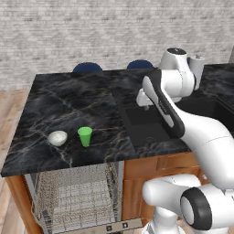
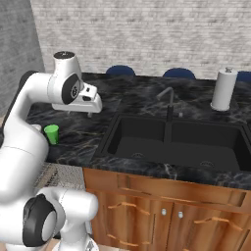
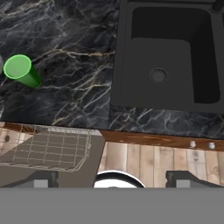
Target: Pick up the cup and bowl from the counter, place them in the dishwasher, and close the dishwasher door.
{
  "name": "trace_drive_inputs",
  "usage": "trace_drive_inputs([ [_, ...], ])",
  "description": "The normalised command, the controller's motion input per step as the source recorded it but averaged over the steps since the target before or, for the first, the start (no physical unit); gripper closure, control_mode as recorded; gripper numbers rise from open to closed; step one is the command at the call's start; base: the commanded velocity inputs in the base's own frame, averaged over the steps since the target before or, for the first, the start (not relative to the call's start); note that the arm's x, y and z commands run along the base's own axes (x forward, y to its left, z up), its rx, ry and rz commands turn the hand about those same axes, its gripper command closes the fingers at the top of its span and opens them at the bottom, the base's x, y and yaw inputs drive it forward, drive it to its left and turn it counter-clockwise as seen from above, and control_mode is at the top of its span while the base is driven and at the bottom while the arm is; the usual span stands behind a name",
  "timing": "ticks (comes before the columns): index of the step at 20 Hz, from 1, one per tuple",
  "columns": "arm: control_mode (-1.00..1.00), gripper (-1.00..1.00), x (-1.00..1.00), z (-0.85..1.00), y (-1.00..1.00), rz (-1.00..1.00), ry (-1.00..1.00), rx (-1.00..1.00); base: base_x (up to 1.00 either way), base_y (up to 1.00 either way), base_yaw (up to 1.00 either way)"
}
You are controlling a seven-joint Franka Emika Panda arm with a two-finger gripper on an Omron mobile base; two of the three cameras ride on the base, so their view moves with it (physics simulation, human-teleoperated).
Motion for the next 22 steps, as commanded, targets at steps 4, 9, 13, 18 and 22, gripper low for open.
trace_drive_inputs([
  [4, -1.0, -1.0, 0.05, -0.08, 0.23, 0.0, 0.0, 0.0, 0.0, 0.0, 0.0],
  [9, -1.0, -1.0, 0.06, -0.13, 0.25, 0.0, 0.0, 0.03, 0.0, 0.0, 0.0],
  [13, -1.0, -1.0, 0.09, -0.19, 0.26, 0.0, 0.0, 0.03, 0.0, 0.0, 0.0],
  [18, -1.0, -1.0, 0.15, -0.21, 0.29, 0.0, 0.0, 0.0, 0.0, 0.0, 0.0],
  [22, -1.0, -1.0, 0.14, -0.2, 0.29, 0.0, 0.0, 0.0, 0.0, 0.0, 0.0],
])
